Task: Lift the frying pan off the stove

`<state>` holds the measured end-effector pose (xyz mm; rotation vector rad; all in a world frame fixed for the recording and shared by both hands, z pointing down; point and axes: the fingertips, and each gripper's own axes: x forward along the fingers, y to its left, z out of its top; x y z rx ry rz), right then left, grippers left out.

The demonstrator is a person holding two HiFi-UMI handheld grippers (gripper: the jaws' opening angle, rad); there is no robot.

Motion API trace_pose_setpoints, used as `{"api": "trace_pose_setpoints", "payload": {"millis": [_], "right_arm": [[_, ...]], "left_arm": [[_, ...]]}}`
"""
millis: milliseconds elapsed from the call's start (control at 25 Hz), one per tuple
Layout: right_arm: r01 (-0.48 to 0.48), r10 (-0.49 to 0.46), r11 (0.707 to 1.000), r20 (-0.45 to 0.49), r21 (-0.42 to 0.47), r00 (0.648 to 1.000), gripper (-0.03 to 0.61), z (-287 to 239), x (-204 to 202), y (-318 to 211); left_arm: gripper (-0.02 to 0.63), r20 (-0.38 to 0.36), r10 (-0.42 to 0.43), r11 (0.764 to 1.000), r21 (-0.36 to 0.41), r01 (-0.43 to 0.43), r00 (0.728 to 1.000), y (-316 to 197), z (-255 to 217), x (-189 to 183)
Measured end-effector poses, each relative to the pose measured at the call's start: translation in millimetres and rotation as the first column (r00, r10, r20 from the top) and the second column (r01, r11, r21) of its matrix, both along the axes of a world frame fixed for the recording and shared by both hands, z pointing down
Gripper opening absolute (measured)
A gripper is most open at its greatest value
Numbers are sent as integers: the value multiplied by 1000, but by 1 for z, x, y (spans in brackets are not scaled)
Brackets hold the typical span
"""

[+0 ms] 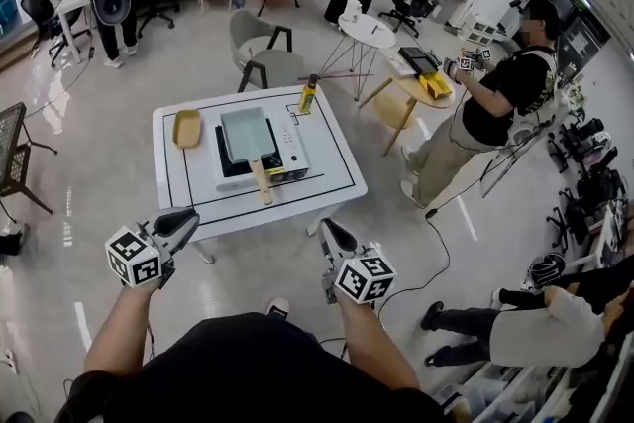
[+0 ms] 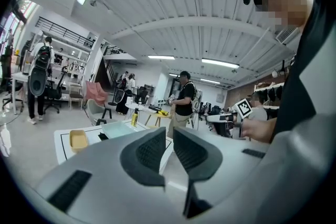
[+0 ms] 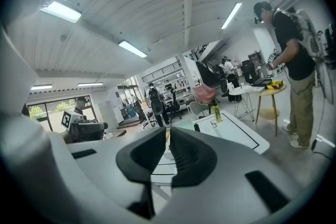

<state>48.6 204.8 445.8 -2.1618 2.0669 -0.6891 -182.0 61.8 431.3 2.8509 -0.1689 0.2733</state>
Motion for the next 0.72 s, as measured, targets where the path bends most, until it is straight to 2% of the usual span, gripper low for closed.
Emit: {"api": "trace_pose_setpoints", "payload": {"millis": [440,720], "right_arm": [[98,-98,995,18,-24,995,28,14,57,-22],[165,-165,986,27,-28,986,28,20,86,-34]], "left_arm": [[51,11,-56,998,-9,56,998,-5,4,64],[51,17,-111,994,-13,112,994,-5,5,91]]}}
